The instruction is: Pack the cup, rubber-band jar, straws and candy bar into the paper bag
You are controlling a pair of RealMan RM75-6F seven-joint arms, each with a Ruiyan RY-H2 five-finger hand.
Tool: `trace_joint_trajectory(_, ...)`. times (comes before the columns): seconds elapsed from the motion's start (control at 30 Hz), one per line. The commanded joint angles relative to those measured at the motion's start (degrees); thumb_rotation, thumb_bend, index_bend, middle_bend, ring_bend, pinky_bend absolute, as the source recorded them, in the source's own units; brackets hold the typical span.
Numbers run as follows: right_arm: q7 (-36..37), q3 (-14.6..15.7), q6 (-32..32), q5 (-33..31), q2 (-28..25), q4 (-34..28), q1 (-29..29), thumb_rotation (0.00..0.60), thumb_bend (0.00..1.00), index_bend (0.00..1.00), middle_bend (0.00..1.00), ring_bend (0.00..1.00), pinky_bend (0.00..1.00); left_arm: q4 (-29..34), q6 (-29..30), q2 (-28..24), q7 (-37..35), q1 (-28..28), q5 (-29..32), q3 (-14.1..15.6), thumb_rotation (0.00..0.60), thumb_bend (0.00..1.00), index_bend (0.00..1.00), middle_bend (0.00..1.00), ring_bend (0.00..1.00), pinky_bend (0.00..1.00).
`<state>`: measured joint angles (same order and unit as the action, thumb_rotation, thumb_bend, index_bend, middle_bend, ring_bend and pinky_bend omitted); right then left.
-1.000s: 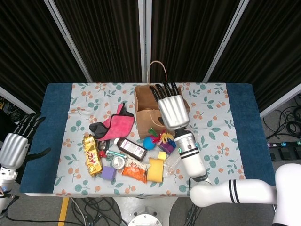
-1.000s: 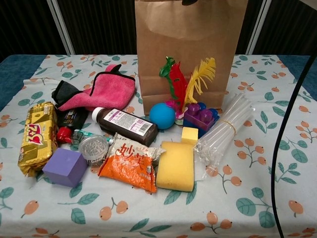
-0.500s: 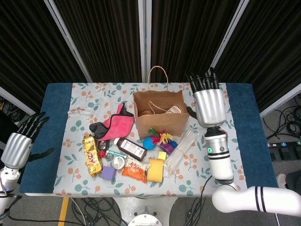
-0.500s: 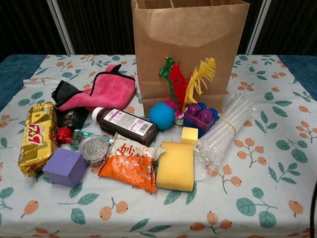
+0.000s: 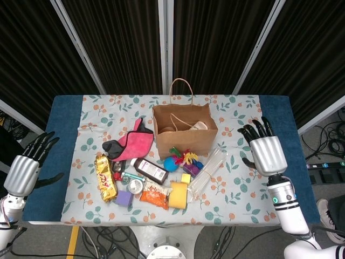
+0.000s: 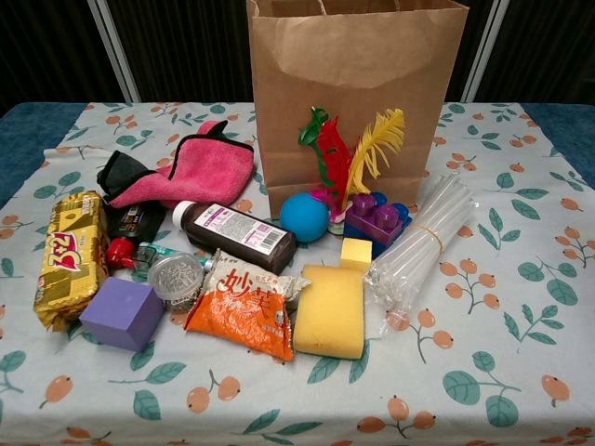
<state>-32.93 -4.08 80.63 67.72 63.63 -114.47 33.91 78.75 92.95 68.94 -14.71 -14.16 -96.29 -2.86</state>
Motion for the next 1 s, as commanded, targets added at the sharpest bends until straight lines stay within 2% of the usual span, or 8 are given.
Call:
trace_joint_trajectory(0.03, 7.93, 6.74, -6.1, 12.29, 1.59, 8.8, -2.0, 0.6, 0.0, 0.3, 0.28, 0.15, 0.02, -0.17, -0.03, 0.2, 0.06, 0.1, 0.02, 0.08, 0.6, 0.03, 0.14, 0.16, 0.08, 0.2)
trace_joint_trajectory(0.1, 11.48, 8.22, -7.71, 16.54, 3.51, 13.85, -1.97, 0.6, 0.0, 0.31, 0.3, 0.17, 0.06, -0.38, 0.16, 0.52, 0.0, 0.28, 0.13, 0.08, 0.6, 0.03, 0.14, 0.16, 0.08, 0.2)
trace_joint_trajectory(0.23, 15.1, 9.19, -9.96, 21.78, 8.01, 23.63, -1.34, 0.6, 0.0, 0.31, 0.3, 0.17, 0.06, -1.12, 0.29, 0.96, 0.22, 0.58, 0.03, 0.36, 0.6, 0.03, 0.14, 0.16, 0.08, 0.2)
trace_joint_trajectory(0.37, 15.66, 8.64, -12.36, 22.74, 12.29, 30.08, -0.65, 0.6, 0.0, 0.31, 0.3, 0.17, 0.06, -1.62, 0.46, 1.03, 0.16, 0.63, 0.14, 0.18, 0.6, 0.03, 0.14, 0.16, 0.08, 0.2)
trace_joint_trajectory(0.6, 17.76, 7.24, -16.28, 23.56, 18.33, 37.6, 1.26, 0.6, 0.0, 0.31, 0.29, 0.17, 0.06, -1.87, 0.24, 0.81, -0.02, 0.63, 0.56, -0.06, 0.6, 0.03, 0.14, 0.16, 0.08, 0.2)
trace_joint_trajectory(1.0, 17.77, 4.95, -19.81, 24.69, 23.21, 43.42, 4.41, 0.6, 0.0, 0.31, 0.28, 0.15, 0.04, -3.92, 0.03, 1.0, -0.88, 0.97, 1.12, -0.02, 0.6, 0.03, 0.14, 0.16, 0.08, 0.2)
